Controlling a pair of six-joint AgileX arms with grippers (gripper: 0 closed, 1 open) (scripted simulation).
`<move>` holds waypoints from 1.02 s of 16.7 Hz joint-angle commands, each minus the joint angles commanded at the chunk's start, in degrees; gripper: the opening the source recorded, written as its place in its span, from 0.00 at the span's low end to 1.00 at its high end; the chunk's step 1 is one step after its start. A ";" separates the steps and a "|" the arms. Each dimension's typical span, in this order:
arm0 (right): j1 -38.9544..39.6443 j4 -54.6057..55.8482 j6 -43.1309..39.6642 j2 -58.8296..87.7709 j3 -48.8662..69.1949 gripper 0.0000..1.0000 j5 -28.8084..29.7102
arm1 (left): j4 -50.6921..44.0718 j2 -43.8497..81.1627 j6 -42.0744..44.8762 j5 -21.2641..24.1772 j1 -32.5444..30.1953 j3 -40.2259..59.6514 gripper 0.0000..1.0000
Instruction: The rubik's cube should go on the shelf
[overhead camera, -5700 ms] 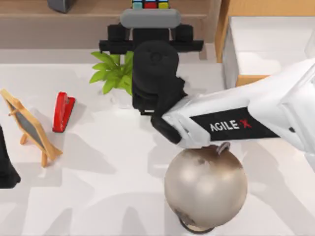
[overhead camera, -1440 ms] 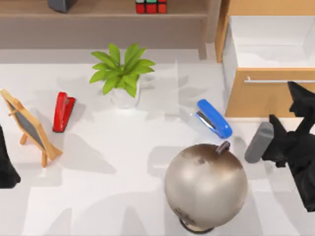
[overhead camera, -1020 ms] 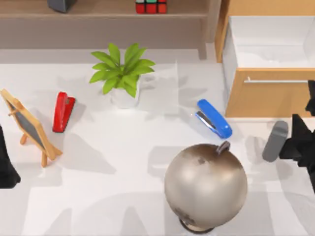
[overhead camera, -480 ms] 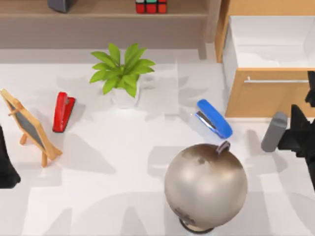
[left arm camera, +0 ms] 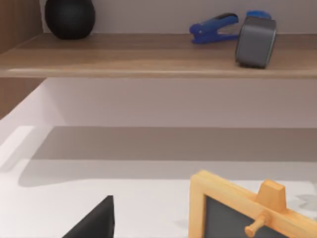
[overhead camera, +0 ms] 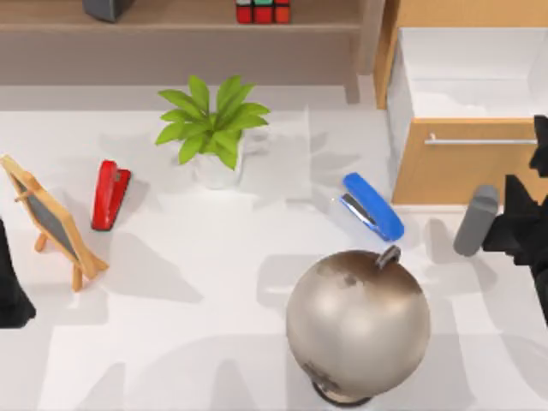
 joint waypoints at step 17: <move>0.00 0.00 0.00 0.00 0.00 0.00 0.00 | 0.00 0.00 0.00 0.00 0.00 0.00 1.00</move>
